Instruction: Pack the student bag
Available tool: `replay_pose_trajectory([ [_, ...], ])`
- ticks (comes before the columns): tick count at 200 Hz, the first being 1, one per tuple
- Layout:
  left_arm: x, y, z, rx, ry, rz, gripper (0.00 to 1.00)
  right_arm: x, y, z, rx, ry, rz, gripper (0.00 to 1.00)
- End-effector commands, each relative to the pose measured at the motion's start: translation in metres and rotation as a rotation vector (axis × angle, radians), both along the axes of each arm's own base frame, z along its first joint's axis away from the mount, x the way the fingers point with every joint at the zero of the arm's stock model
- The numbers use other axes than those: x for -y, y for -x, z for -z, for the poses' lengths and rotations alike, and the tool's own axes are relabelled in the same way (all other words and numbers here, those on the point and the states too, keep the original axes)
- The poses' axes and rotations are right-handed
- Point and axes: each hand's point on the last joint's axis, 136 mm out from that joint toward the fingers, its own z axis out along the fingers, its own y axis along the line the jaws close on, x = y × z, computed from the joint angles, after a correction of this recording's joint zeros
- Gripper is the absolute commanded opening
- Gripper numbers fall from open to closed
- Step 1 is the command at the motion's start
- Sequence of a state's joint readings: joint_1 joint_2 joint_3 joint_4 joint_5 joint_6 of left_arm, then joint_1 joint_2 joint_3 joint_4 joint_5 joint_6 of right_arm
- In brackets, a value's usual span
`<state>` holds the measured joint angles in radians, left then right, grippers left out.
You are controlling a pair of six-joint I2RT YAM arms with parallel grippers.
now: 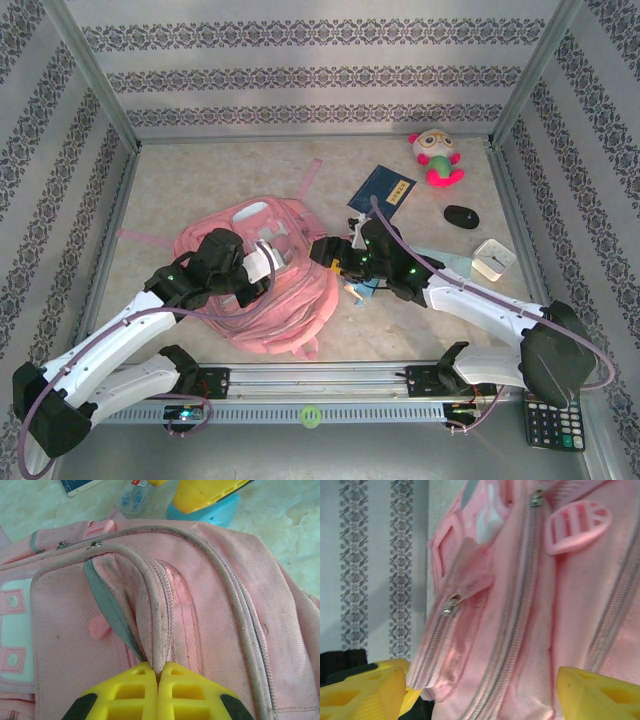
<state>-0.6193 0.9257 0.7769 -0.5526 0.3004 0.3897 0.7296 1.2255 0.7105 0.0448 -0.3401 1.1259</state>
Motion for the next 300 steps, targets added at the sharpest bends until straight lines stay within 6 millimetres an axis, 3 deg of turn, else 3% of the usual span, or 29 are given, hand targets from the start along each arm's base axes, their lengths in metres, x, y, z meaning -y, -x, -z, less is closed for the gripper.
replay_pose_trajectory([
  [1,0.015,-0.013,-0.034,0.135,0.101,0.052,0.0,0.012,0.001,0.013,-0.064,0.026,0.087,0.8],
  [28,0.015,-0.014,-0.036,0.15,0.101,0.055,0.0,-0.001,0.005,0.015,-0.084,-0.005,0.059,0.8],
  [62,0.015,-0.018,-0.04,0.176,0.102,0.047,0.0,-0.004,0.013,0.032,-0.123,0.018,0.052,0.78],
  [126,0.02,-0.031,-0.043,0.222,0.103,0.036,0.0,-0.017,0.027,0.028,-0.11,-0.038,0.045,0.52],
  [172,0.029,-0.038,-0.038,0.224,0.087,0.077,0.0,-0.018,0.027,0.024,-0.071,-0.066,0.09,0.15],
  [196,0.028,-0.054,-0.031,0.26,0.029,0.063,0.0,-0.012,0.032,0.023,-0.037,-0.067,0.155,0.0],
  [240,0.037,-0.084,-0.018,0.284,-0.061,0.079,0.0,-0.011,0.041,0.011,0.059,-0.092,0.264,0.0],
  [249,0.037,-0.086,-0.02,0.286,-0.062,0.075,0.04,-0.015,0.041,0.009,0.073,-0.104,0.268,0.0],
  [268,0.033,-0.081,-0.023,0.274,-0.051,0.063,0.25,-0.024,0.038,0.007,0.089,-0.115,0.262,0.0],
  [288,0.028,-0.059,-0.032,0.228,-0.008,0.073,0.54,-0.032,0.033,0.005,0.112,-0.118,0.25,0.0],
  [300,0.025,-0.045,-0.034,0.197,0.014,0.085,0.64,-0.036,0.031,0.002,0.12,-0.116,0.232,0.0],
])
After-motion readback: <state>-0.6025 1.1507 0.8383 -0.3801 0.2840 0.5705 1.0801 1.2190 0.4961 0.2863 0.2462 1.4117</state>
